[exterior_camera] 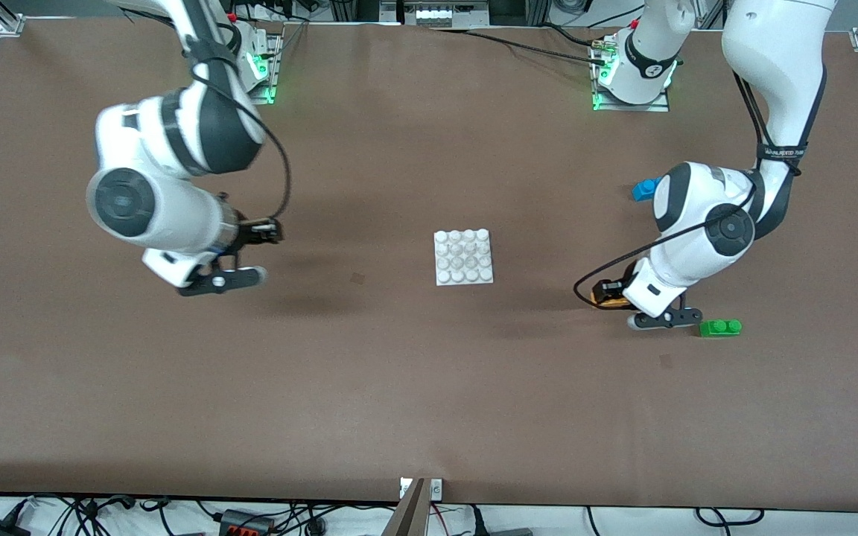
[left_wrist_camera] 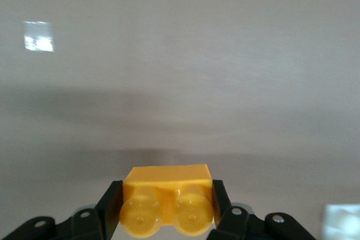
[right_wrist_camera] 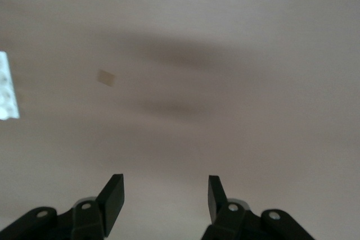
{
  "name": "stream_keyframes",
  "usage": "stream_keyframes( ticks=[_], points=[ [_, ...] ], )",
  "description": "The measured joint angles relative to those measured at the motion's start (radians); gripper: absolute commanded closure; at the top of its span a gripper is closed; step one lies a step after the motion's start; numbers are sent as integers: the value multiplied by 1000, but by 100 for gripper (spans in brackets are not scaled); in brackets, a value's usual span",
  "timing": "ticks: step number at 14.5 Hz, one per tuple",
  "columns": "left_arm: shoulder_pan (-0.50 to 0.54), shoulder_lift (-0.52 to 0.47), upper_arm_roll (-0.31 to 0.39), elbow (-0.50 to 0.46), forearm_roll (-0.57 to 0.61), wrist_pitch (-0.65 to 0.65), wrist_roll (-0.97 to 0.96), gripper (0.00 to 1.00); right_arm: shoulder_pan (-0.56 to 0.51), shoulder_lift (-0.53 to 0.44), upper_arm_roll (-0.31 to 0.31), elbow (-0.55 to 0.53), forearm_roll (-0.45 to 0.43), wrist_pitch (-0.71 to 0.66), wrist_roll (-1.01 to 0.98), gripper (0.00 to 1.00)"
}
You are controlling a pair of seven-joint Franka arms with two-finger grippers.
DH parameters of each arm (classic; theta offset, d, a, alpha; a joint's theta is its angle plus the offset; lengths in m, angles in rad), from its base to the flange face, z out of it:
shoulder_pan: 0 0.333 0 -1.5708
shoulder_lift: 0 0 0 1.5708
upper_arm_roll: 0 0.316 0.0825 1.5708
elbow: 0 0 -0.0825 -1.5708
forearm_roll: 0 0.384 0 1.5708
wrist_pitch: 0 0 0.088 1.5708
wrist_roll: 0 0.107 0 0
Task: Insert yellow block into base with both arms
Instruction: 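Lift the yellow brick with the left gripper while the right gripper withdraws, then carry the yellow brick with the left gripper over the white base plate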
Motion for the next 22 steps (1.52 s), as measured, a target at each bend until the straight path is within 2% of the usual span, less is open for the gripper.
stream_keyframes(
  ticks=[4,5,7,9,11,14,17,19,22],
  points=[
    [-3,-1,-73,41,0,-29,-86,46,-5,-50,-150,0,-5,-55,-176,0],
    [-3,-1,-86,45,0,-32,-102,46,-18,-63,-169,0,-14,-75,-196,0],
    [-4,-1,-109,47,0,-45,-123,45,-98,-98,-155,-3,-25,-162,-217,0],
    [-6,-1,-141,49,0,-50,-145,45,-237,-138,-69,-5,-26,-180,-243,0],
    [-23,-1,-171,56,0,-79,-161,51,-399,-195,63,-6,-49,-181,-247,0],
    [-60,-1,-229,67,0,-127,-184,52,-652,-311,264,-10,-111,-176,-249,0],
    [-115,13,-264,88,0,-131,-243,52,-726,-414,418,-45,-258,-170,-225,0],
    [-173,69,-263,157,3,-131,-298,52,-728,-447,480,-97,-278,-114,-160,0],
    [-218,156,-262,223,96,-130,-332,52,-746,-455,486,-154,-250,-55,-146,0]
  ],
)
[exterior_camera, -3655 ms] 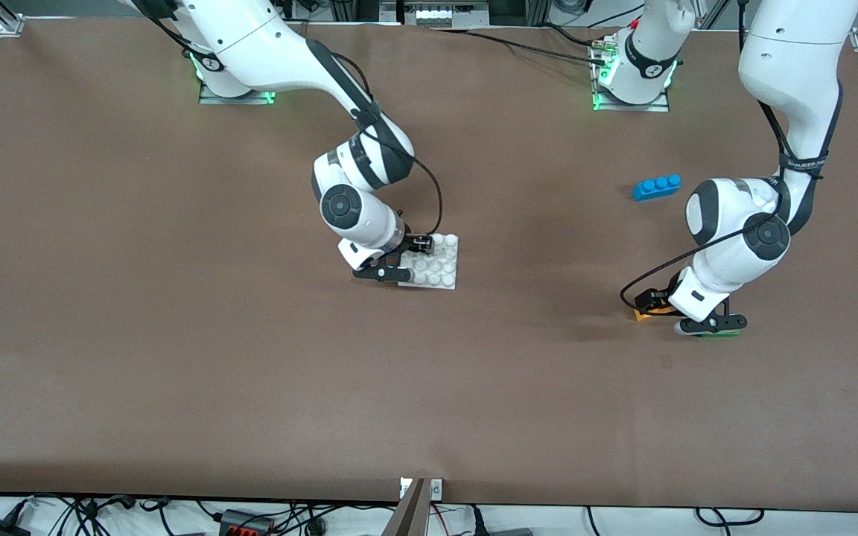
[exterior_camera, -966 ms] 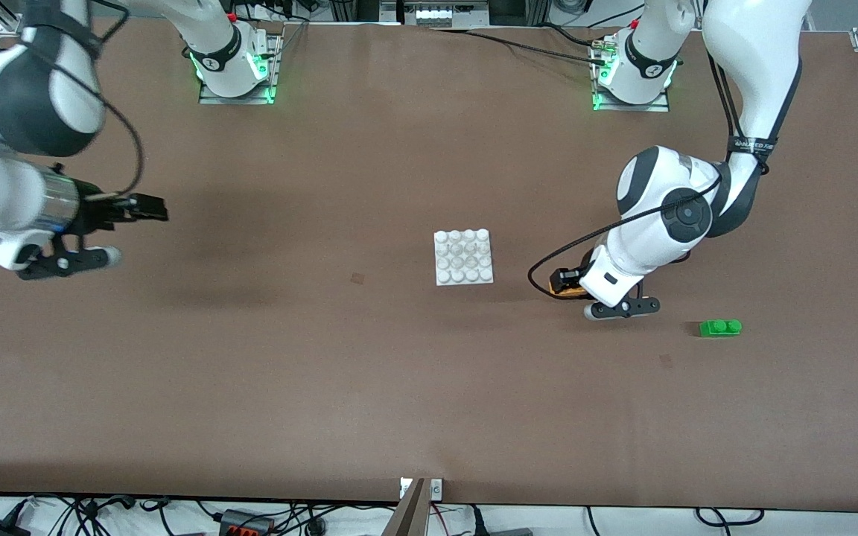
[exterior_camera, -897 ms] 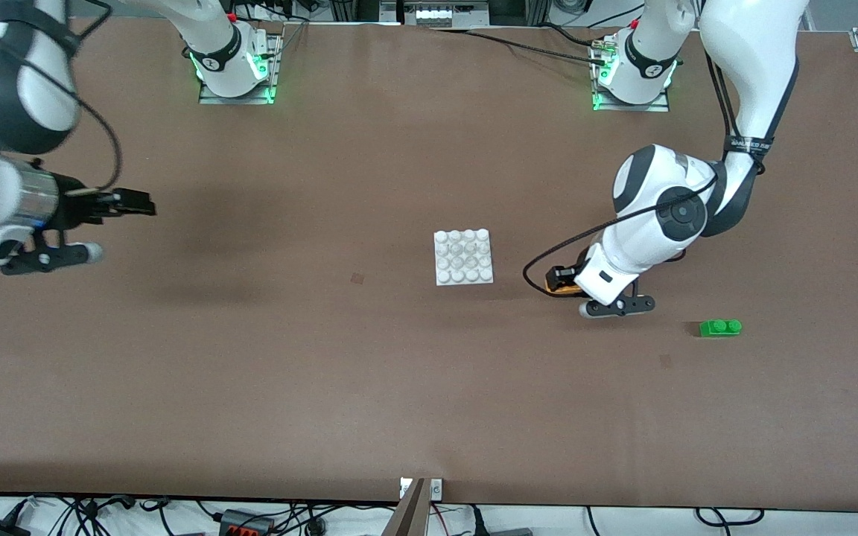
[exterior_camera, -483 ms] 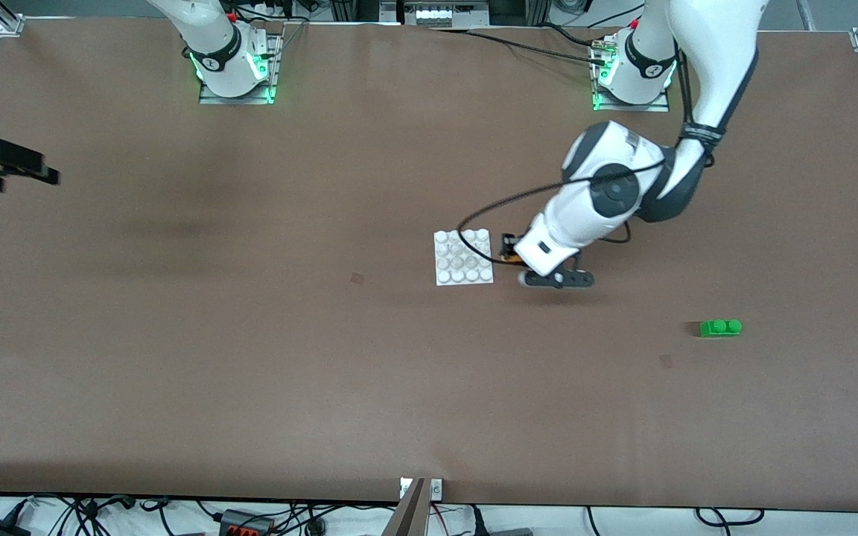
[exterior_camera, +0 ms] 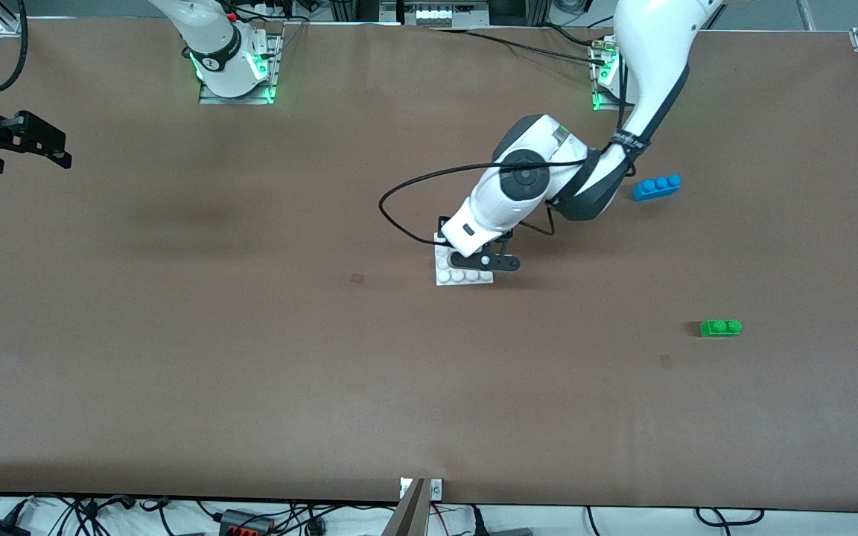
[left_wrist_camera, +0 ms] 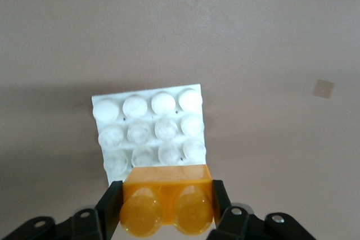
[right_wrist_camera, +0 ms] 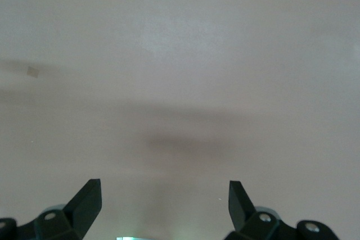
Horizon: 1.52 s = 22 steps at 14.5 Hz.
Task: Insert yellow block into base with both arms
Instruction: 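Carry the yellow brick with the left gripper over the white base plate, then lower the yellow brick onto the plate studs and press down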
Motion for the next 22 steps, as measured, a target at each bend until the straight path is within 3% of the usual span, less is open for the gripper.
stream_keyframes(
  ticks=[6,9,15,22],
  points=[
    [-10,56,7,14,90,30,-11,51,-9,15,-24,-1,9,14,-1,0],
    [-12,69,7,13,141,31,-12,51,28,20,-68,-1,9,14,-1,0],
    [-15,73,7,-52,146,124,-14,51,33,25,-82,-1,10,14,-1,0],
    [-19,70,7,-57,146,127,-26,51,45,25,-82,-1,10,14,-1,0]
  ],
)
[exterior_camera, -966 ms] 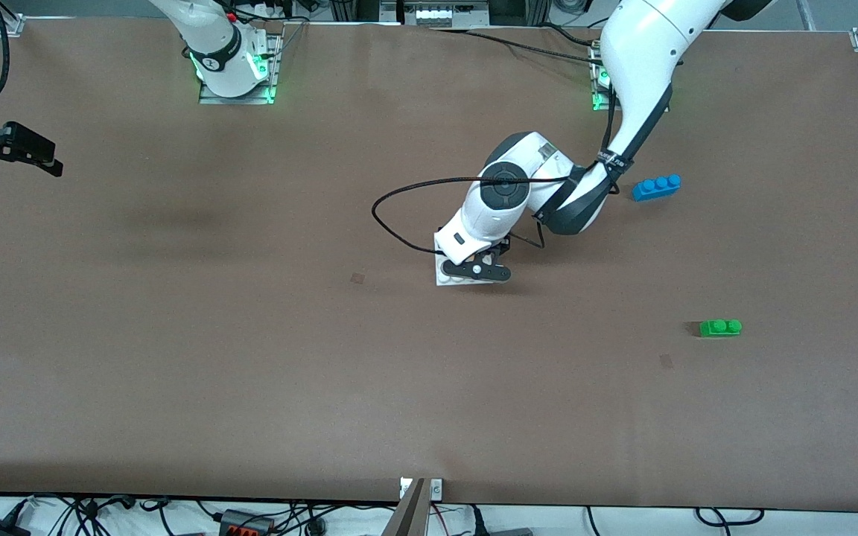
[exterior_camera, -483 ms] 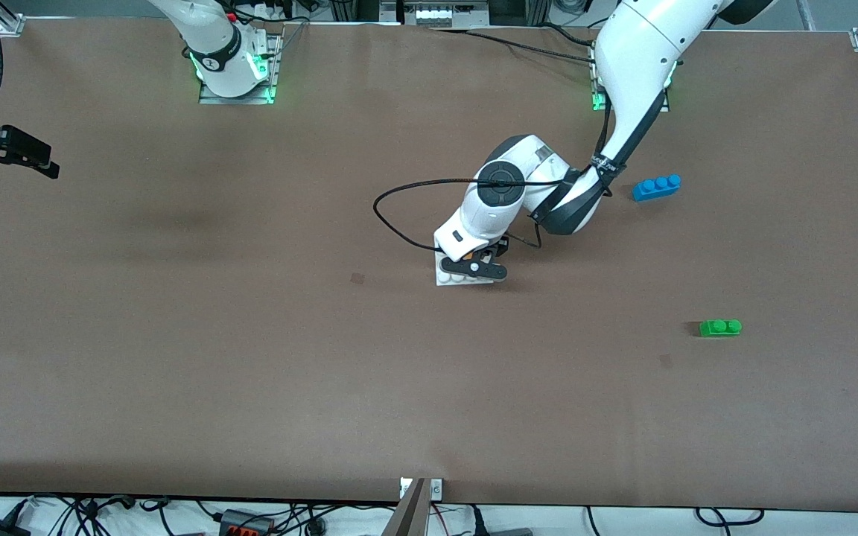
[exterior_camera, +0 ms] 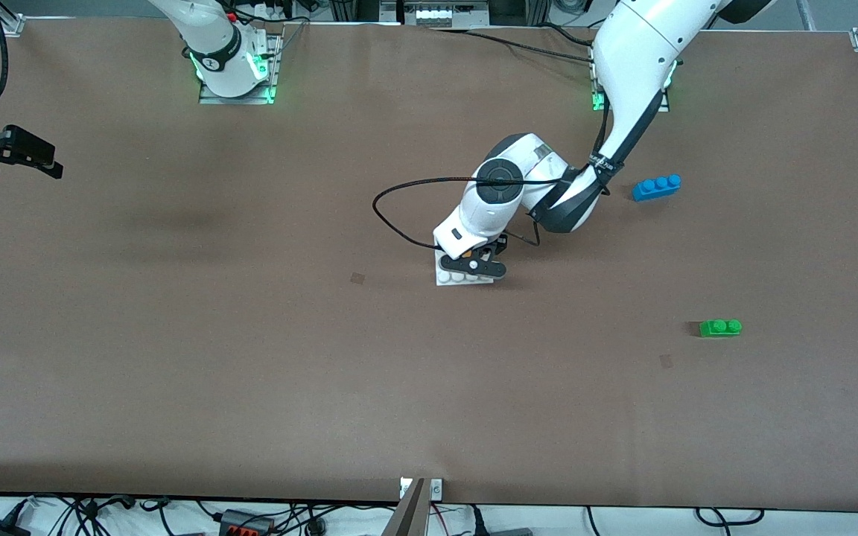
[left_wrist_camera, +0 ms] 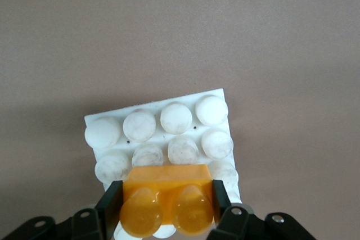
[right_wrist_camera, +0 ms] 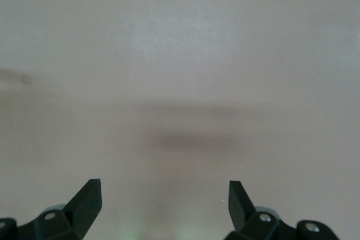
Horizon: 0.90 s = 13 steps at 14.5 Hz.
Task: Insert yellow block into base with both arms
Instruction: 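Lower the yellow brick onto the plate studs and press down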
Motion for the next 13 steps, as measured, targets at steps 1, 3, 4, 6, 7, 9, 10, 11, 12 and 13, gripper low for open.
stream_keyframes(
  ticks=[1,3,4,6,7,9,10,11,12,13],
  points=[
    [0,-1,0,-1,1,0,0,51,0,0,0,0,0,0,0,0],
    [-2,-3,-1,-5,14,0,-6,51,0,0,0,0,0,0,0,0],
    [-3,-5,-1,-9,23,0,-19,51,0,0,0,0,0,0,0,0],
    [-4,-8,-2,-14,31,0,-31,51,0,0,0,0,0,0,0,0],
    [-4,-10,-2,-18,32,0,-33,51,0,0,0,0,0,0,0,0],
    [-5,-15,-2,-27,32,0,-38,51,0,0,0,0,0,0,0,0],
    [-7,-15,-3,-34,32,3,-44,51,0,0,0,0,0,0,0,0],
    [-11,-16,-3,-39,32,4,-53,51,0,0,0,0,0,0,0,0],
    [-15,-16,-3,-45,33,4,-62,51,0,0,0,0,0,0,0,0],
    [-19,-15,-2,-53,38,4,-72,51,0,0,0,0,0,0,0,0]
  ],
)
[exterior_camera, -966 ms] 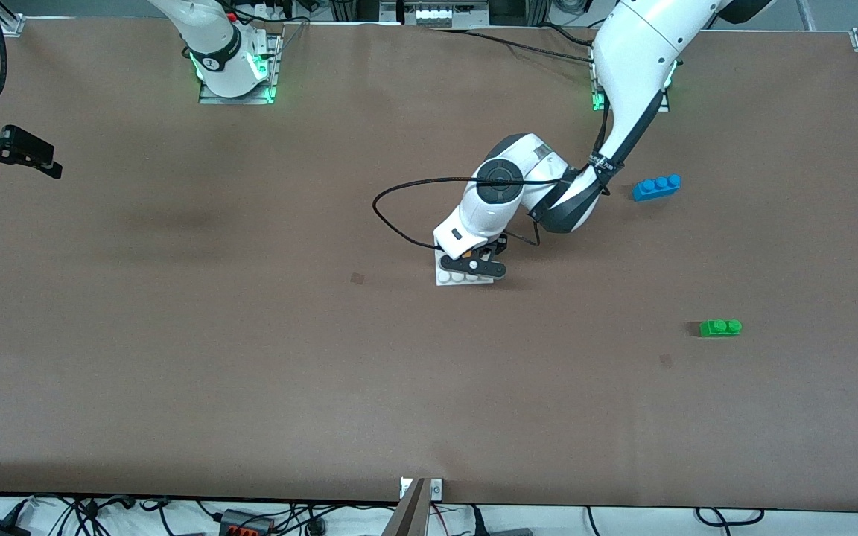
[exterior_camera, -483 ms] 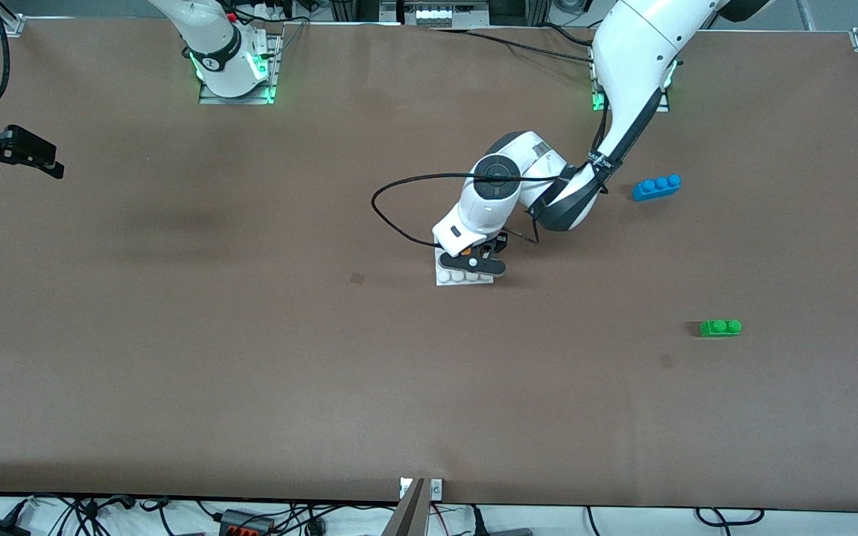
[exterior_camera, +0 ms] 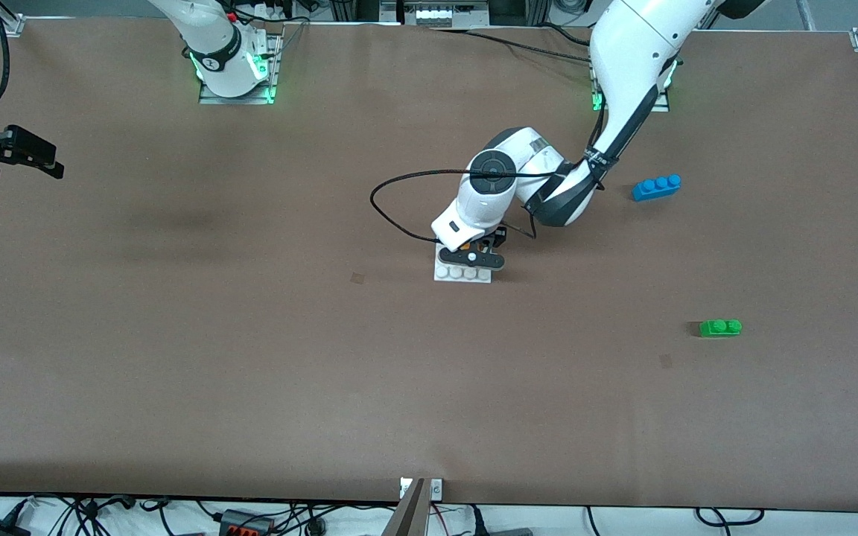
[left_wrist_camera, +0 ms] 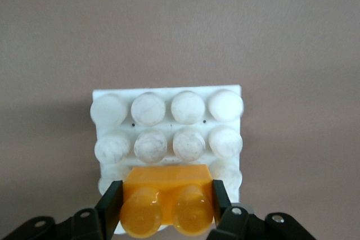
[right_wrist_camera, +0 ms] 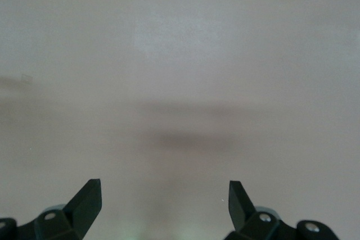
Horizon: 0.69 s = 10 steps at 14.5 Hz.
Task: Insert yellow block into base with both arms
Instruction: 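Lower the yellow brick onto the plate studs and press down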
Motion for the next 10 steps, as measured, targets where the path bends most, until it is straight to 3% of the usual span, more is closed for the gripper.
stream_keyframes(
  ticks=[4,6,10],
  points=[
    [-2,2,1,-13,4,6,-9,48,0,0,0,0,1,0,0,0],
    [-2,2,1,-13,4,6,-12,0,0,0,0,0,3,0,0,0],
    [13,-15,0,-4,4,9,-49,0,0,0,0,0,4,0,0,0]
  ],
)
